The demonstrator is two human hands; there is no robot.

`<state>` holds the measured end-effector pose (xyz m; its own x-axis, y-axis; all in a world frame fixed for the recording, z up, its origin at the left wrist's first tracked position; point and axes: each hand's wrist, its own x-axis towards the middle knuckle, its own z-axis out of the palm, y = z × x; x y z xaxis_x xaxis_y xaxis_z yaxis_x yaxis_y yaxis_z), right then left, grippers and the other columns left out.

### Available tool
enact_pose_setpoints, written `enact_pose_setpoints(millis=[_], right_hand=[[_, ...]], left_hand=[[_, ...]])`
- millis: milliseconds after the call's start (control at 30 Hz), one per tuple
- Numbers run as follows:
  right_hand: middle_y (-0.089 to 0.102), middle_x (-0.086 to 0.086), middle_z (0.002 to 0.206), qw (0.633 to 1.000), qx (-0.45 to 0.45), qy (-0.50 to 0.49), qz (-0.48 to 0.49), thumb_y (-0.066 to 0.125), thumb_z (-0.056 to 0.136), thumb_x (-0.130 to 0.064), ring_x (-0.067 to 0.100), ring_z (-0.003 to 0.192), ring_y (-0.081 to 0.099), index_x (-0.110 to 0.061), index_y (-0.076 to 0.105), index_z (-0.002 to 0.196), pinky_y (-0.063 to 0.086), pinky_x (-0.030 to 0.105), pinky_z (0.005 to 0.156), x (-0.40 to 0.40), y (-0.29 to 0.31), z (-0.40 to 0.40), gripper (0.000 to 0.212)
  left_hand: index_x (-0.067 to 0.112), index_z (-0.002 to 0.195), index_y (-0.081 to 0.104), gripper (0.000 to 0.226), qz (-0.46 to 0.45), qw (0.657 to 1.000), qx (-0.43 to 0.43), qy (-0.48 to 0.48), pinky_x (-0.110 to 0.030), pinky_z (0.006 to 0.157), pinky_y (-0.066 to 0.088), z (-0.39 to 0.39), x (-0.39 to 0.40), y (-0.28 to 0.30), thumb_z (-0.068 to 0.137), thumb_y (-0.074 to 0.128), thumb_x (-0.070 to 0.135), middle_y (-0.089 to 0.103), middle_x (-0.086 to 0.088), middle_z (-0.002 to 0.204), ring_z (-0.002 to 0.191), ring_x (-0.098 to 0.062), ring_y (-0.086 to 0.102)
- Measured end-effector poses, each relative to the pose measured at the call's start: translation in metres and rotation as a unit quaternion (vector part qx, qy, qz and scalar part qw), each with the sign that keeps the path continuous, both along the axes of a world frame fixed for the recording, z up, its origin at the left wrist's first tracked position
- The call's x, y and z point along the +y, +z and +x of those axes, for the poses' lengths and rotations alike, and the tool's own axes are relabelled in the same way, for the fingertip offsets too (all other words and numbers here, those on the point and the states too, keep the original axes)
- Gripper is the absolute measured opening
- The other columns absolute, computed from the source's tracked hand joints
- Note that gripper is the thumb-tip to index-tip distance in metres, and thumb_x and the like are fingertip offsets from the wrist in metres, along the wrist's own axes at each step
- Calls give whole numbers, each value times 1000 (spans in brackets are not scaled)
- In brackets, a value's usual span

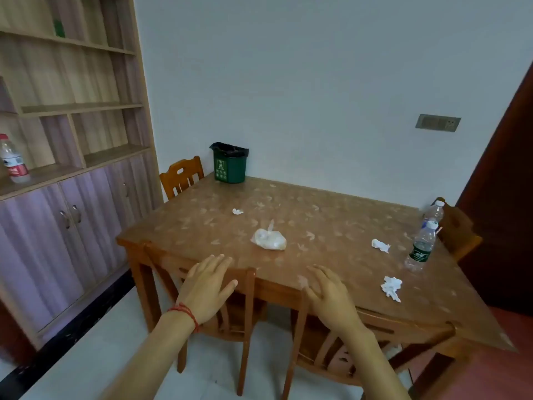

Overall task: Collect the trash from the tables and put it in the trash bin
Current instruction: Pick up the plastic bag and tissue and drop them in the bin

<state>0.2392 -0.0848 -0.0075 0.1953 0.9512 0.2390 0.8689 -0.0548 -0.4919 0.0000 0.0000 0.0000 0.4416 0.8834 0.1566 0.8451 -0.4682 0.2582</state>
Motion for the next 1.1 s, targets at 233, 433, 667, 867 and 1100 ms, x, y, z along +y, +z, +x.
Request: enact_pose_setpoints(millis=[233,433,667,867,1100], right_hand=[[39,2,145,998,38,-42,-15,49,92,-34,16,133,32,-17,41,137,29,37,110,101,-20,-4,49],[41,2,142,997,48,-47,-41,49,92,-35,17,130,36,-17,42,136,32,33,106,169,-40,-6,48],[47,5,136,995,82,-35,-44,55,91,-29,21,125,43,-13,47,132,36,32,100,251,-60,6,45],[54,7,129,988,131,-55,-55,47,81,-42,22,114,50,-9,50,129,38,23,87,315,-79,25,58],[60,-9,115,979,191,-25,-70,52,89,-32,2,106,54,-17,58,120,43,16,89,385,-118,33,35]], left_hand=[[22,145,20,60,-4,1000,13,-27,-32,113,10,-8,107,-15,92,26,51,19,1,154,142,-16,10],[21,145,22,66,-16,999,18,-45,-32,113,12,-1,177,-31,89,21,57,21,1,153,142,-16,12],[22,145,22,58,-42,998,17,-43,-30,113,13,16,254,-55,94,31,48,21,2,153,141,-16,13],[23,145,18,57,-106,993,34,-39,-32,113,13,42,309,-76,94,32,46,17,4,154,142,-15,10],[22,145,21,99,-146,987,49,-41,-30,112,14,56,358,-103,60,-6,65,19,1,153,141,-16,12]])
